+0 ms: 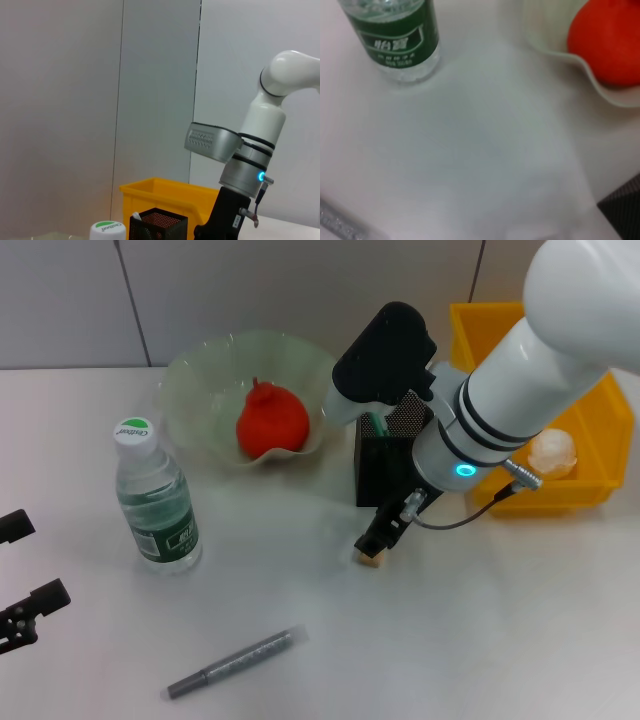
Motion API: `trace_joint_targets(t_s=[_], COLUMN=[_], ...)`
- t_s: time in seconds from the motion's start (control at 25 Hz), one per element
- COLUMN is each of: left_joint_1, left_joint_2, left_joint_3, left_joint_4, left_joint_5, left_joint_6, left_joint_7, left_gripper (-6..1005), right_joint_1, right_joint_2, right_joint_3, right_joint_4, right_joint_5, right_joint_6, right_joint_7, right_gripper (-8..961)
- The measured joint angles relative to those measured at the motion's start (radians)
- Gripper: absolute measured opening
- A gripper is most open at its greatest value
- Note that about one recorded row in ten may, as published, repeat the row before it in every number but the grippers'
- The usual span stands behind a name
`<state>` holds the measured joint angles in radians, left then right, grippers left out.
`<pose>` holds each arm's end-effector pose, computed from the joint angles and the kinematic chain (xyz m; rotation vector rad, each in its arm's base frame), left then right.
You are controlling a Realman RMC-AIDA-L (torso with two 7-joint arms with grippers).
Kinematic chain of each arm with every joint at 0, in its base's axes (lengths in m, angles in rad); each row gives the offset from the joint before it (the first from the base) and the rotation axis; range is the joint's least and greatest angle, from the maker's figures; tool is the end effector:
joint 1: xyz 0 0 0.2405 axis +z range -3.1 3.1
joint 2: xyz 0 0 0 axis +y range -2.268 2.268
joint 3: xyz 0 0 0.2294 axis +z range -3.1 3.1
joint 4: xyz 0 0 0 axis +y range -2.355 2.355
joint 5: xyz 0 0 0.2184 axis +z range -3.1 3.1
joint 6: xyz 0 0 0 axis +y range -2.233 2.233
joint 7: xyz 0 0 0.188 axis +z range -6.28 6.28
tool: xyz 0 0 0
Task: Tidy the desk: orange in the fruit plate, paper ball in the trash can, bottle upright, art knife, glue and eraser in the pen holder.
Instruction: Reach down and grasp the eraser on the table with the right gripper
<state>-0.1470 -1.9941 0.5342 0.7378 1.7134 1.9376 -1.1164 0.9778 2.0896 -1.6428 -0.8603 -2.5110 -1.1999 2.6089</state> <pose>-0.2878 0.2365 0.0781 -2.4214 -0.3884 -0.9661 0.1259 0.3964 -0.1164 -2.6752 0.6342 -0.5797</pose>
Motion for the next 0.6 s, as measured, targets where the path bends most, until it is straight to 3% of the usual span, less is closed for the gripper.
trace_joint_targets(t_s=[0.6], left_joint_1=[0.003], left_joint_2=[-0.001], left_joint_3=[0.001], left_joint_4=[0.000], left_joint_5=[0.000], left_joint_6=[0.000], left_joint_7=[0.000], left_gripper=[855], right_joint_1=[-0.002], right_joint_2=[0.003], right_joint_3=[-0.078], right_joint_4=[0.057], right_joint_5=[0.050], right_joint_6=[0.068], right_joint_7=[-0.020], right_gripper=[584])
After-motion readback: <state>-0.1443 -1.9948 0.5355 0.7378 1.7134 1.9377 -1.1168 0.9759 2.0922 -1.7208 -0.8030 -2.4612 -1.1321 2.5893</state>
